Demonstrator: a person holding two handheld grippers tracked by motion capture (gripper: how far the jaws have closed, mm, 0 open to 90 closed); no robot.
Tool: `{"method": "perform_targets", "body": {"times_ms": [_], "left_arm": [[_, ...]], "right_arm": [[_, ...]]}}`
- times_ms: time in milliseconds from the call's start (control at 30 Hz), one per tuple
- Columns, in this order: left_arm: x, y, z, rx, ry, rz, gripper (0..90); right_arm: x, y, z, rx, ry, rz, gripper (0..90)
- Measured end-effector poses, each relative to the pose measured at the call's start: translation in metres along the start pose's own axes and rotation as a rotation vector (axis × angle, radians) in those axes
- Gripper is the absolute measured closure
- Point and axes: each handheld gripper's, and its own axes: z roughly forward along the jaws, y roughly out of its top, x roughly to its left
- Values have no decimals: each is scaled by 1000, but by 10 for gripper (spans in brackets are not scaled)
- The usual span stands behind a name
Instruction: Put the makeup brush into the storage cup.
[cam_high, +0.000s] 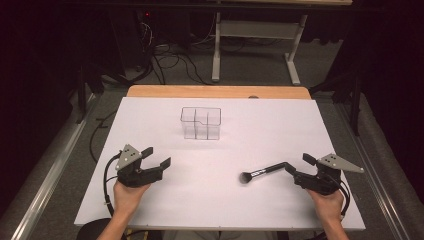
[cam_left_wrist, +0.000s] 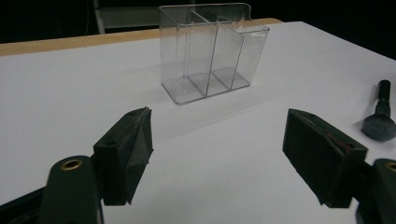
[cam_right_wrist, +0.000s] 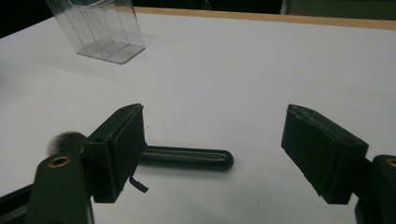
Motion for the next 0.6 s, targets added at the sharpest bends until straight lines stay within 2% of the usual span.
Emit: {"method": "perform_targets", "body": {"times_ms": [600], "left_arm": [[0, 0, 0, 1, -9, -1, 244]], "right_arm": [[0, 0, 0, -2, -4, 9, 234]]}}
